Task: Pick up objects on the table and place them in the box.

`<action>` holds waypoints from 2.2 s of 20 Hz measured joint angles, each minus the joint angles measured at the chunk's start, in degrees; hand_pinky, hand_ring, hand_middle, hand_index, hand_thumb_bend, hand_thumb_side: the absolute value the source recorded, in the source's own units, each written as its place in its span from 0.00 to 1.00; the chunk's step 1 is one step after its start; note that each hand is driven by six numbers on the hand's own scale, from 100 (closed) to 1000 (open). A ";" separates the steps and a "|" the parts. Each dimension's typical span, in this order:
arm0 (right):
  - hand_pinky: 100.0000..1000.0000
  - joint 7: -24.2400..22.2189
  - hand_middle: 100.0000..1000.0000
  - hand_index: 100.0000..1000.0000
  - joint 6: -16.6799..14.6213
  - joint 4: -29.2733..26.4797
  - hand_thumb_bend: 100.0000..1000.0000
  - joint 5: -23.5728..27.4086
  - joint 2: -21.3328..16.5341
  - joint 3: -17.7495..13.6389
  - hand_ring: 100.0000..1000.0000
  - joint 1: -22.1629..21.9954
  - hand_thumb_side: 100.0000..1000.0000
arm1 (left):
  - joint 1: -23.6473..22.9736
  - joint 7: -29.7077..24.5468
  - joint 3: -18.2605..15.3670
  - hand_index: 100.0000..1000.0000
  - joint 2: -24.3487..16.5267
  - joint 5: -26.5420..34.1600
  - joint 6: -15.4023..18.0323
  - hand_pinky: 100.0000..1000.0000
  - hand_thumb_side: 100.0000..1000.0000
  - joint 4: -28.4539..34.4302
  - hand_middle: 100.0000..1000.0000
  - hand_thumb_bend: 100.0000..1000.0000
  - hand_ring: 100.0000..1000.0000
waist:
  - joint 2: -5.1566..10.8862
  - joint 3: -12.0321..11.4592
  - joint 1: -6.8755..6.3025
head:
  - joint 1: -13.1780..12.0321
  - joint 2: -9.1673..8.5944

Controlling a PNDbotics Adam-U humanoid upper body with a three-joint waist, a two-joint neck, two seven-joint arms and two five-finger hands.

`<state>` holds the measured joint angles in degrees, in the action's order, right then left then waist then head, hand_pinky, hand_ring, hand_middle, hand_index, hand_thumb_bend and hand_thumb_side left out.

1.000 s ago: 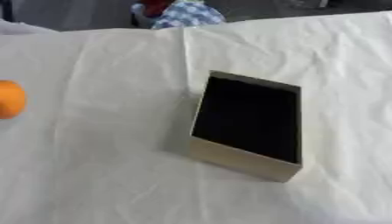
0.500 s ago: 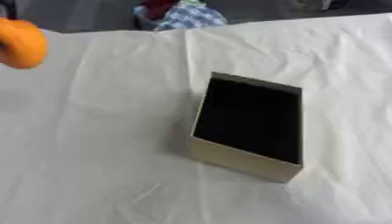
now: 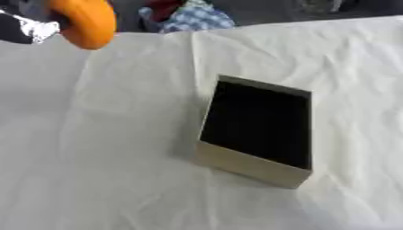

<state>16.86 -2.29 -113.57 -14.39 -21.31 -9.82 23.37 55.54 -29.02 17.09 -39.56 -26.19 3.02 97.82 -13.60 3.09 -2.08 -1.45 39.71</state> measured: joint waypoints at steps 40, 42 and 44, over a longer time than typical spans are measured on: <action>0.53 0.19 0.53 0.75 -0.91 0.00 0.00 1.42 3.28 0.30 0.65 3.43 0.73 | 6.68 -0.03 7.46 0.47 33.89 -13.74 19.22 0.25 0.00 -25.23 0.47 0.00 0.43 | -4.32 4.73 0.74 | -3.63 -3.64; 0.53 0.19 0.53 0.75 -0.92 0.00 0.00 1.43 3.36 0.30 0.65 3.43 0.73 | 6.10 0.50 7.46 0.47 34.65 -14.93 18.39 0.25 0.00 -26.27 0.47 0.00 0.43 | -4.42 4.84 0.73 | -3.63 -3.64; 0.53 0.19 0.53 0.75 -0.93 0.00 0.00 1.45 3.36 0.29 0.65 3.43 0.74 | 5.68 0.93 7.45 0.47 35.31 -15.85 17.86 0.25 0.00 -27.26 0.47 0.00 0.43 | -4.45 4.97 0.71 | -3.64 -3.64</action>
<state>17.05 -3.22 -113.57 -12.94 -17.95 -9.53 26.80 61.23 -28.10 24.55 -4.25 -42.04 20.88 70.56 -18.05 8.06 -1.36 -5.09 36.07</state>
